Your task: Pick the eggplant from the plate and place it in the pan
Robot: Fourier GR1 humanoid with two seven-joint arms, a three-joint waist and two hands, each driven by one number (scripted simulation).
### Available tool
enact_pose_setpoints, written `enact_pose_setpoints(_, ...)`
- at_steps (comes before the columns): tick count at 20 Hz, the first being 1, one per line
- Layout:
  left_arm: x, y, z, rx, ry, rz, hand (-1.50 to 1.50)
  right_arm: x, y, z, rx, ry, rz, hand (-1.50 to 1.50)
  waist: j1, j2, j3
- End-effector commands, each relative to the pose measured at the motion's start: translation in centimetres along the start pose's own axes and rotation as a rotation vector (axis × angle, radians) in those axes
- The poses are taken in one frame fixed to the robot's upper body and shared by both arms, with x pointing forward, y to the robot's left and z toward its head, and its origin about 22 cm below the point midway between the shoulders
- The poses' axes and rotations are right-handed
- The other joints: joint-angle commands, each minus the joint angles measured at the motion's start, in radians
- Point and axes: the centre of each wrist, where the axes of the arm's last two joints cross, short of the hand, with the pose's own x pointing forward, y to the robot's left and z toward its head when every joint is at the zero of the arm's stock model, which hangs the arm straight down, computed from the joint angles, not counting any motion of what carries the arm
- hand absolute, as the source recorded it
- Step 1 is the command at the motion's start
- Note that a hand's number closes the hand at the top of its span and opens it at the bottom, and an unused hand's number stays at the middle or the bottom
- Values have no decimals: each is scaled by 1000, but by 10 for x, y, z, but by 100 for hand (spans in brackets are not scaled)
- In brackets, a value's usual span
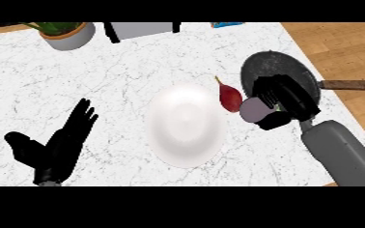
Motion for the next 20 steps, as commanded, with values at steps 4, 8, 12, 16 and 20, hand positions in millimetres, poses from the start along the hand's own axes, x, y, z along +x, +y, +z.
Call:
enact_pose_setpoints(4, 9, -28, -5, -114, -30, -19, 0, 0, -41, 87, -153, 78, -24, 150, 116, 36, -3)
enact_pose_setpoints(8, 21, -36, -19, -173, -38, -48, 0, 13, -43, 131, -263, 113, 86, 150, 171, 49, -2)
enact_pose_setpoints(12, 30, -53, -28, -219, -57, -49, 0, 3, -37, 143, -378, 171, 108, 150, 219, 57, -1)
enact_pose_setpoints(16, 17, -58, -34, -238, -38, -34, 0, -38, -51, 130, -514, 230, 157, 150, 233, 62, 0)
enact_pose_setpoints(20, 29, -69, -27, -248, -39, -67, 0, -60, -53, 103, -603, 272, 103, 150, 246, 62, 1)
